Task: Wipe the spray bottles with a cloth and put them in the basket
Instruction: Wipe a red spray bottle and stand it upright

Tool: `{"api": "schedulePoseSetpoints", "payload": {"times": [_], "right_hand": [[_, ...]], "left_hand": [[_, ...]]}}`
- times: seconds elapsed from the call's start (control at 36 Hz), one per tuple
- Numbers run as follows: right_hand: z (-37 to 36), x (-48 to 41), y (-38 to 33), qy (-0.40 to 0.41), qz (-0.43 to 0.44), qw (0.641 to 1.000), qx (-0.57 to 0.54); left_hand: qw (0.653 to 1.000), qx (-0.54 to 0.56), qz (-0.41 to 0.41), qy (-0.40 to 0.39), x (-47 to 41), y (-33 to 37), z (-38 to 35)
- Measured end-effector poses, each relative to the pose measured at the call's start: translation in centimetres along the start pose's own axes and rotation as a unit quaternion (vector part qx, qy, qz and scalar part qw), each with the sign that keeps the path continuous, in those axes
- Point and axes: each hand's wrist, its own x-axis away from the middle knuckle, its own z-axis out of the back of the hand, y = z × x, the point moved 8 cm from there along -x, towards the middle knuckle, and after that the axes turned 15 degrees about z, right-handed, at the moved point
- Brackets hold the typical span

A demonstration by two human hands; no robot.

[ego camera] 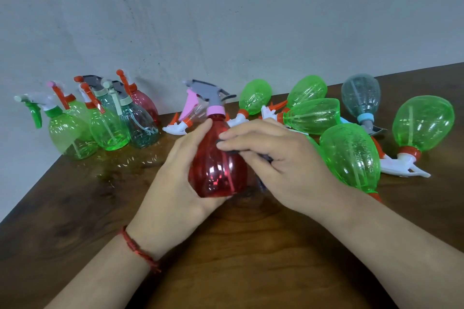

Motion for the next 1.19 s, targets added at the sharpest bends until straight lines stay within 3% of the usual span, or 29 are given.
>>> {"api": "schedulePoseSetpoints", "payload": {"times": [0.08, 0.28, 0.42, 0.47, 0.5, 0.56, 0.58, 0.64, 0.67, 0.81, 0.83, 0.86, 0.89, 0.94, 1.0, 1.08, 1.19], "right_hand": [[0.4, 0.1, 1.0, 0.019, -0.03, 0.999, -0.023], [1.2, 0.3, 2.2, 0.063, -0.107, 0.988, -0.09], [1.8, -0.1, 1.9, 0.09, -0.084, 0.988, -0.09], [1.8, -0.1, 2.0, 0.086, -0.092, 0.988, -0.09], [1.7, -0.1, 2.0, 0.082, -0.095, 0.988, -0.086], [1.5, 0.0, 2.1, 0.076, -0.096, 0.989, -0.078], [1.4, 0.0, 2.1, 0.075, -0.096, 0.99, -0.073], [1.4, 0.1, 2.0, 0.073, -0.092, 0.991, -0.061], [1.4, 0.1, 2.0, 0.071, -0.088, 0.992, -0.053], [1.4, 0.0, 1.5, 0.069, -0.056, 0.996, -0.03], [1.4, 0.0, 1.4, 0.066, -0.05, 0.996, -0.032], [1.3, 0.0, 1.3, 0.063, -0.045, 0.996, -0.036], [1.2, -0.1, 1.2, 0.059, -0.041, 0.997, -0.04], [1.0, -0.1, 1.0, 0.047, -0.032, 0.997, -0.043], [0.7, -0.1, 0.7, 0.027, -0.017, 0.999, -0.042], [0.3, -0.1, 0.1, -0.005, 0.006, 0.999, -0.034], [-0.3, -0.2, -1.4, -0.045, 0.061, 0.997, -0.002]], "left_hand": [[0.997, -0.059, -0.044, -0.015, -0.2, -0.9, -0.7], [0.998, -0.029, -0.05, -0.04, -0.1, -0.9, -1.0], [0.999, 0.029, -0.026, -0.033, 0.3, -0.8, -0.1], [0.998, 0.026, 0.025, -0.057, -1.2, -1.2, -0.4], [0.988, 0.088, 0.077, -0.105, -2.1, -1.6, -0.9], [0.911, 0.338, 0.162, -0.171, -3.1, -1.7, -2.4], [0.86, 0.439, 0.211, -0.155, -3.5, -1.4, -3.2], [0.748, 0.571, 0.295, -0.163, -4.4, -0.7, -5.5], [0.731, 0.589, 0.301, -0.166, -4.8, -0.8, -6.1], [0.773, 0.575, 0.199, -0.182, -4.3, -0.2, -5.4], [0.799, 0.543, 0.174, -0.189, -4.2, -0.7, -5.2], [0.856, 0.467, 0.142, -0.17, -4.0, -1.3, -4.5], [0.915, 0.367, 0.089, -0.145, -3.4, -2.0, -3.6], [0.979, 0.159, 0.058, -0.111, -1.9, -4.0, -2.6], [0.994, 0.077, 0.037, -0.065, -1.0, -3.8, -1.4], [0.994, 0.101, 0.016, -0.046, -0.6, -2.5, -0.7], [0.99, 0.136, 0.047, -0.01, -1.0, -2.9, 0.2]]}}
